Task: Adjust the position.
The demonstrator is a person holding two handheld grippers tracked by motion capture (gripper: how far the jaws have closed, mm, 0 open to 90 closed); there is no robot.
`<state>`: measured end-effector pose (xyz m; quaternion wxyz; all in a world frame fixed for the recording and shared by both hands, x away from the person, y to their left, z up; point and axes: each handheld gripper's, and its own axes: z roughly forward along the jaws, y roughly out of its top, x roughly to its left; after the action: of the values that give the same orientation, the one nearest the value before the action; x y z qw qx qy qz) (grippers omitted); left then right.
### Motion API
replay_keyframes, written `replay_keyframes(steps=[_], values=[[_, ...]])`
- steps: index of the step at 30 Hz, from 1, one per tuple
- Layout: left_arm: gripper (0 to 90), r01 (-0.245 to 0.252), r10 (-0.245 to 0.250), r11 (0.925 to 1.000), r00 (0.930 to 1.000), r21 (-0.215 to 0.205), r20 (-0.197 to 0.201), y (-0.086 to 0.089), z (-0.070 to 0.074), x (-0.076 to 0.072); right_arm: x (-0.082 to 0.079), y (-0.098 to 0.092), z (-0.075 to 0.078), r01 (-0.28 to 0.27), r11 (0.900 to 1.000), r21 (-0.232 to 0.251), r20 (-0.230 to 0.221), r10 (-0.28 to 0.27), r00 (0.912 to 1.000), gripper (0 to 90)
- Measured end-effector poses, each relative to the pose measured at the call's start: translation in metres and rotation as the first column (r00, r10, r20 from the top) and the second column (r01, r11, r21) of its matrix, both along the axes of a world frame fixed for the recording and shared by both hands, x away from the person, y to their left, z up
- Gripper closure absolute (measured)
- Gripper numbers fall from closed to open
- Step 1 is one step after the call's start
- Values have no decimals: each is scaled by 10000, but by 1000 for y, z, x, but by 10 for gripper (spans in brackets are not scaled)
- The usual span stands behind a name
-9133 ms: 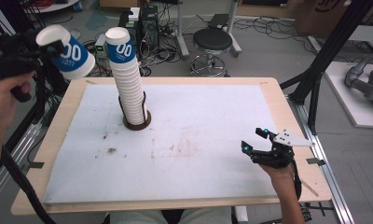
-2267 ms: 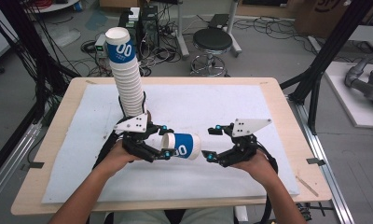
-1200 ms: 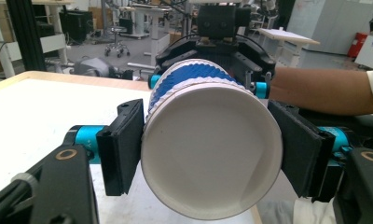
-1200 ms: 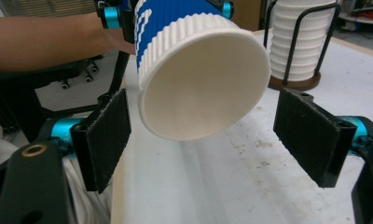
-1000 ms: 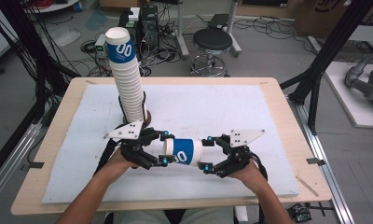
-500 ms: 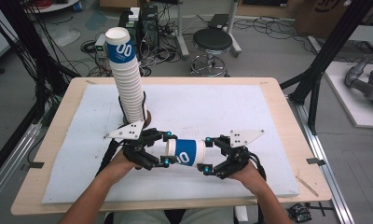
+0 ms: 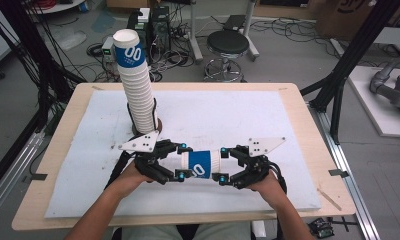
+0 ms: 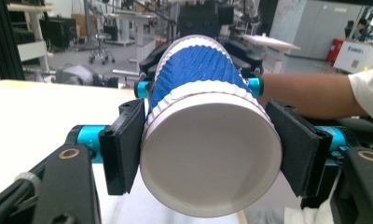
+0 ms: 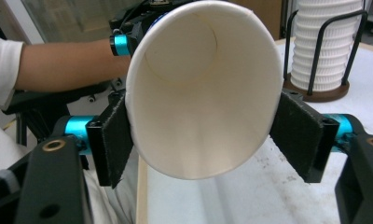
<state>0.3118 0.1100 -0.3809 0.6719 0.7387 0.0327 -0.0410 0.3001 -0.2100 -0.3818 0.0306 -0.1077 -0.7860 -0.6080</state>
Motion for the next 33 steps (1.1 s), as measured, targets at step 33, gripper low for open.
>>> replay_keyframes(steps=[33], values=[[159,-1280,1108,9404,9912,3152,718,12,32,-3,14,26,55,-64,8581,-5135,920,625,9938,289]])
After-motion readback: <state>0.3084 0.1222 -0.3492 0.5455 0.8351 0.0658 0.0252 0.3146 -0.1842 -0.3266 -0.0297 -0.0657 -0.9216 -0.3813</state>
